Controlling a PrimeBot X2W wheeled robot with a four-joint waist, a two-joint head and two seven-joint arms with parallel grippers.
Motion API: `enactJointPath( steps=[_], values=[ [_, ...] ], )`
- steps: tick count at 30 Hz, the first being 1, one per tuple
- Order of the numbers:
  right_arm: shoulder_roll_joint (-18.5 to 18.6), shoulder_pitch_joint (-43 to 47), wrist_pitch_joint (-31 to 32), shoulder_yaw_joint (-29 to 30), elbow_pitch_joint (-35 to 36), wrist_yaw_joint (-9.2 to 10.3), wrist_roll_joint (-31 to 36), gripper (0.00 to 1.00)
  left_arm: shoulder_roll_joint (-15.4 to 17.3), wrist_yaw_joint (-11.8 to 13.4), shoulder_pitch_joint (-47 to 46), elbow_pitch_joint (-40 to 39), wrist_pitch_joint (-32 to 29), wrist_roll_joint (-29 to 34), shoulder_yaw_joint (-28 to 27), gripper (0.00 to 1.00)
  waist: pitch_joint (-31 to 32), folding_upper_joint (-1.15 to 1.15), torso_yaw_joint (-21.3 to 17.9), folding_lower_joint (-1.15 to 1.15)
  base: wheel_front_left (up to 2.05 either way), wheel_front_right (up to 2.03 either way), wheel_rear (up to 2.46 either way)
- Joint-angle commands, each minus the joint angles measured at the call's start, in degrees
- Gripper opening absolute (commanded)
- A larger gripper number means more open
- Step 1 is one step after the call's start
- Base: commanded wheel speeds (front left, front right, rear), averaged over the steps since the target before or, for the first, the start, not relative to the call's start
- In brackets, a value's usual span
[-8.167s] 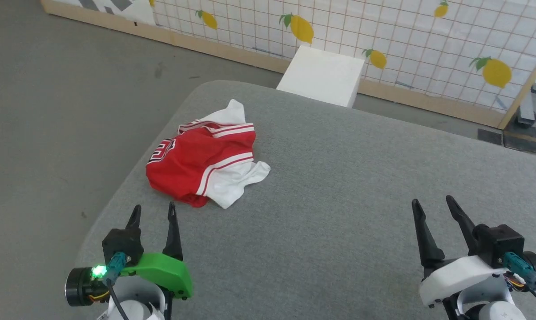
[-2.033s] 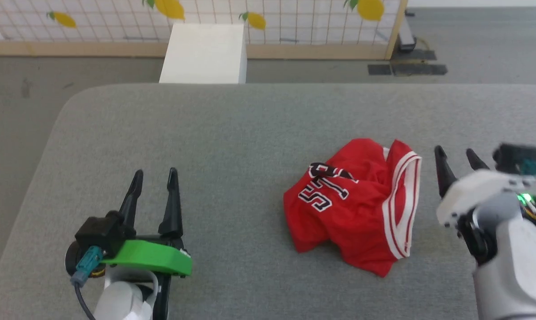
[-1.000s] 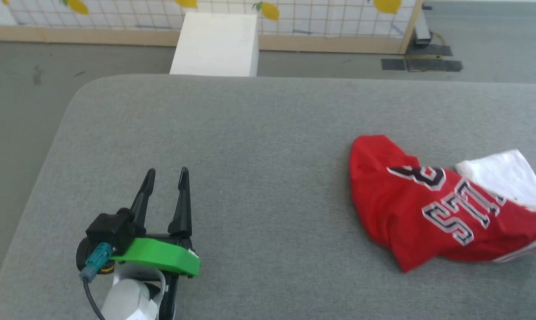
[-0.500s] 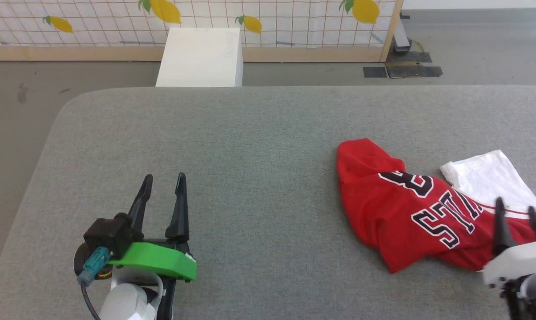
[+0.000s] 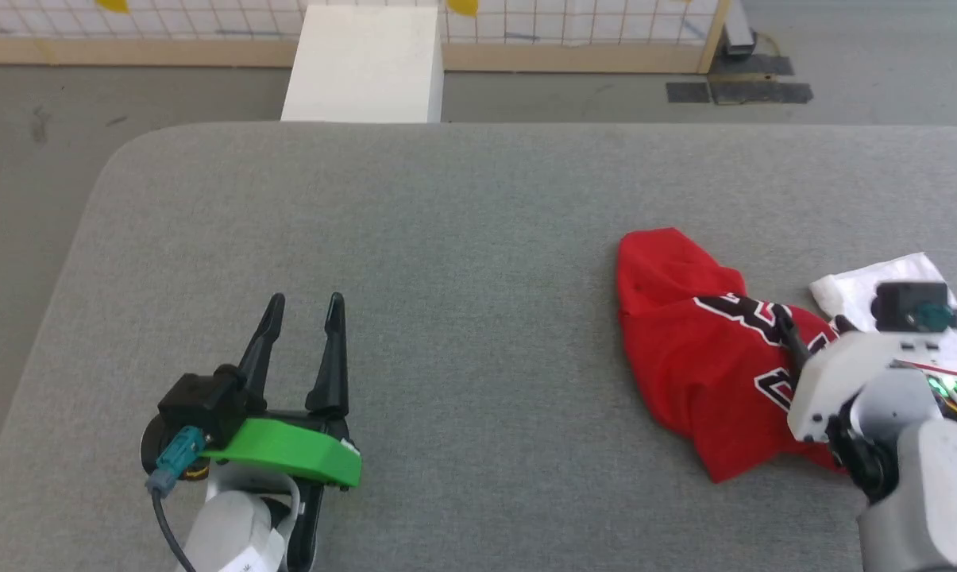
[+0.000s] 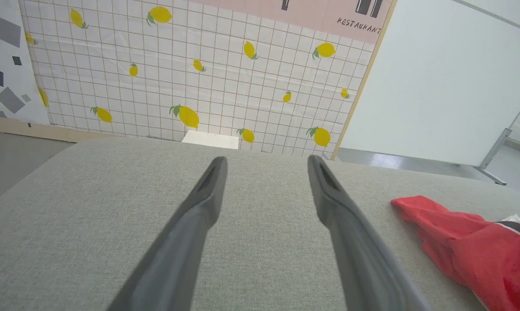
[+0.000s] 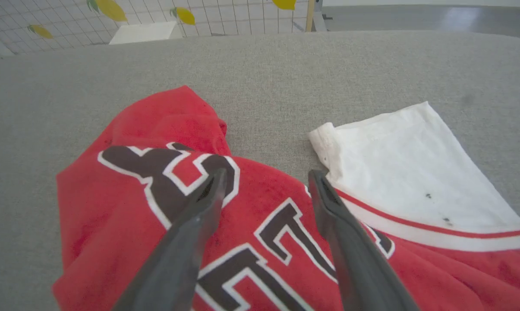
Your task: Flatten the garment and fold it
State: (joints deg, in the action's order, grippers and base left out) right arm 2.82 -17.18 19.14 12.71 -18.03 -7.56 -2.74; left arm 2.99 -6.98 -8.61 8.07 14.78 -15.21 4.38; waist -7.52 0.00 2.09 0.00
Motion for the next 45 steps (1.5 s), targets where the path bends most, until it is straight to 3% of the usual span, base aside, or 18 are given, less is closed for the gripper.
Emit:
enactJointPath(
  steps=[1,5,6,7,8,12,17,22,23,24,28,34,38,45],
  values=[
    [0.1,-2.0,2.5,0.3,-2.2,0.08,1.0,1.00,-0.1,-0.1,-1.1,-0.1,0.2,0.0,0.1,1.00,-1.1,0.00,1.1,0.00,0.00,0.00,0.00],
    [0.1,-5.4,11.8,0.3,-8.4,0.08,3.7,1.00,-0.1,-0.2,-1.7,0.3,0.2,-0.3,0.7,1.00,-1.8,0.00,2.3,0.00,0.00,0.00,0.00],
    [0.1,-5.8,13.6,-0.2,-9.3,0.08,3.5,0.49,-0.1,-0.2,-1.8,0.4,0.2,-0.4,0.9,1.00,-1.8,0.00,2.6,0.00,0.00,0.00,0.00],
    [0.1,-6.2,15.0,-0.9,-9.9,0.08,2.9,0.08,-0.1,-0.2,-1.8,0.5,0.2,-0.5,1.0,1.00,-1.8,0.00,2.9,0.00,0.00,0.00,0.00],
    [0.1,-6.4,15.9,-1.7,-10.1,0.08,2.1,0.00,-0.1,-0.2,-1.8,0.6,0.2,-0.5,1.0,1.00,-1.8,0.00,3.1,0.00,0.00,0.00,0.00],
    [0.1,-6.0,16.6,-7.7,-8.7,0.08,-4.3,0.00,-0.1,-0.1,-1.6,0.8,0.2,-0.7,0.7,1.00,-1.3,0.00,3.6,0.00,0.00,0.00,0.00],
    [0.1,-2.0,16.4,-20.6,-2.5,0.08,-13.2,0.00,-0.1,0.0,-1.1,1.0,0.2,-0.6,0.2,1.00,0.2,0.00,3.5,0.00,0.00,0.00,0.00],
    [0.1,4.4,19.1,-30.5,4.9,0.08,-16.9,0.00,-0.1,0.1,-0.5,0.9,0.2,-0.4,-0.1,1.00,1.2,0.00,2.8,0.00,0.00,0.00,0.00],
    [0.1,5.7,18.9,-31.6,6.8,0.08,-17.1,0.45,-0.1,0.1,-0.3,0.9,0.2,-0.4,0.0,1.00,1.3,0.00,2.6,0.00,0.00,0.00,0.00],
    [0.1,6.6,18.3,-31.8,8.2,0.08,-16.9,1.00,-0.1,0.1,-0.3,0.9,0.2,-0.4,0.1,1.00,1.4,0.00,2.5,0.00,0.00,0.00,0.00],
    [0.2,10.1,10.7,-27.0,14.7,0.08,-14.5,1.00,-0.1,0.0,-0.1,1.2,0.2,-0.3,0.6,1.00,2.2,0.00,1.5,0.00,0.00,0.00,0.00],
    [0.1,15.7,-7.6,-13.9,21.5,0.08,-13.5,1.00,-0.1,-0.2,-1.1,2.4,0.2,0.3,4.9,1.00,3.2,0.00,-1.4,0.00,0.00,0.00,0.00],
    [0.1,17.9,-16.3,-7.8,20.6,0.08,-13.1,1.00,-0.1,-0.4,-4.7,4.4,0.2,0.0,10.8,1.00,2.2,0.00,-4.0,0.00,0.00,0.00,0.00],
    [0.1,16.9,-22.4,-4.7,16.7,0.08,-14.8,1.00,-0.1,-0.5,-18.3,12.3,-5.4,-4.2,24.0,1.00,-2.3,0.00,-9.2,0.00,0.00,0.00,0.00]
  ],
)
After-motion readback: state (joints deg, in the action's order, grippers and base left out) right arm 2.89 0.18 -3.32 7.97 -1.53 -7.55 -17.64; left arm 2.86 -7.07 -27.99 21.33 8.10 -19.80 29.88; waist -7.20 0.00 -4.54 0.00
